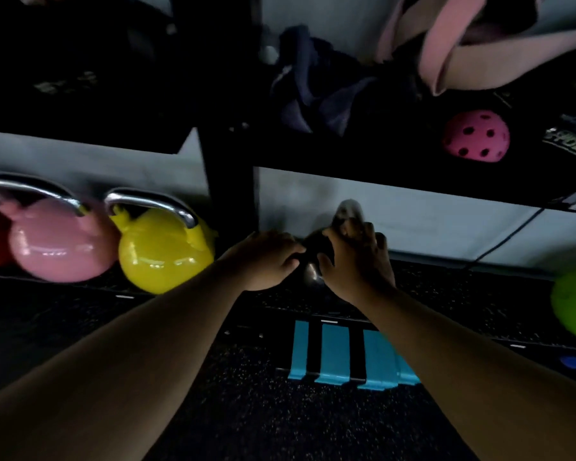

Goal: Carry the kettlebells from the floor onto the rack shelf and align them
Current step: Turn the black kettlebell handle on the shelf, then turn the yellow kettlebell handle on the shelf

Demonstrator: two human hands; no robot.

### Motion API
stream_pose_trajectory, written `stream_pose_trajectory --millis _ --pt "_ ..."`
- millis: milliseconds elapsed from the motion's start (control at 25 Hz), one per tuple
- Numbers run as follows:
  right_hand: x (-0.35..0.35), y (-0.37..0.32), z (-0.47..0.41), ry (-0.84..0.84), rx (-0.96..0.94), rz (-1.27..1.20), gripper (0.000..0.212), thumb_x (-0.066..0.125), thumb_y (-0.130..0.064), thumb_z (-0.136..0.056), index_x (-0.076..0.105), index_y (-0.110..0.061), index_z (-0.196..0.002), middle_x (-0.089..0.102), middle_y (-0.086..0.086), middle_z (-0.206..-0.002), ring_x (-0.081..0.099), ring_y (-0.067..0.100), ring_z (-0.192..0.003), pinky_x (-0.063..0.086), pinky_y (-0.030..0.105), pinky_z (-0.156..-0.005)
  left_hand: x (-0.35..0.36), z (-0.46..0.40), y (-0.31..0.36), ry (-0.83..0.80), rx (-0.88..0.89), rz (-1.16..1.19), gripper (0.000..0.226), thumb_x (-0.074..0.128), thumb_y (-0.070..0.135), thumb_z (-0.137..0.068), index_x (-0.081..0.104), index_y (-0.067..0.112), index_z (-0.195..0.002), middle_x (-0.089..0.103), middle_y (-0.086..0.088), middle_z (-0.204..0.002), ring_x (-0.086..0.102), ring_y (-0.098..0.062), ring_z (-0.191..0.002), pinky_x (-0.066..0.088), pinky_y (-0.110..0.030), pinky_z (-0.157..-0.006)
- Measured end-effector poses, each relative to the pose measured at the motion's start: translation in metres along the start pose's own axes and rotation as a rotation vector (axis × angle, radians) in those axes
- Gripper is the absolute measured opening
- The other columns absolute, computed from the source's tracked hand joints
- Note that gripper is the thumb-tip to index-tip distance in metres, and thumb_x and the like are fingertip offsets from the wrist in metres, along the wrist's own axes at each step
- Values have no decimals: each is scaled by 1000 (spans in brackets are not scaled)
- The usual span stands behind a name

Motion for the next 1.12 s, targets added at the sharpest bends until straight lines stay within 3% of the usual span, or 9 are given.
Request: stream_pose_trajectory --millis 200,480,680,840,960,1040,1120 --pt "18 -111 -11 -89 -58 -73 40 51 -43 -91 54 -22 -125 54 9 -126 45 35 -118 41 45 -96 -32 90 -101 44 -88 -25 37 51 39 -90 55 30 -127 59 3 -132 53 -21 -122 41 -37 -100" --pt "7 -248 -34 -44 -33 -172 38 52 -43 -91 56 -23 -124 58 7 -122 47 34 -119 44 42 -97 -94 181 -230 70 -166 -95 44 53 40 -91 51 25 -132 55 0 -136 50 -24 -124 39 -39 -101" --pt "11 -282 -82 2 -51 -148 37 50 -40 -94 53 -19 -124 54 12 -123 46 36 -116 43 43 -93 -110 170 -273 132 -204 -85 47 51 40 -90 47 24 -134 53 -7 -130 46 -27 -125 44 -44 -98" --pt "31 -278 -113 -51 12 -238 41 44 -37 -98 47 -12 -130 48 18 -126 45 38 -118 44 45 -91 -89 142 -292 91 -335 -22 60 41 47 -95 18 36 -150 38 -14 -145 38 -39 -131 45 -51 -98" --pt "63 -284 -128 -174 10 -316 50 37 -41 -102 37 -8 -141 44 23 -134 44 40 -122 40 47 -98 -61 117 -305 3 -409 27 57 35 37 -101 9 34 -152 15 -13 -160 21 -45 -142 33 -58 -107" --pt "73 -283 -132 -163 13 -322 52 36 -44 -102 37 -8 -139 45 25 -131 46 41 -120 40 46 -94 -49 109 -313 133 -527 235 54 31 37 -101 16 32 -152 7 -9 -163 11 -42 -146 15 -58 -113" --pt "74 -278 -133 -155 27 -365 53 39 -47 -101 39 -9 -137 46 24 -130 46 41 -119 40 45 -92 -36 112 -308 283 -621 445 51 25 51 -97 5 58 -144 -10 -4 -162 6 -45 -146 3 -63 -113"
Point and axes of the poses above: each hand's wrist, its own z-axis away from the middle knuckle, its own x-axis out of the palm, y = z × x, the point moved 9 cm from there along -z, towards the middle knuckle
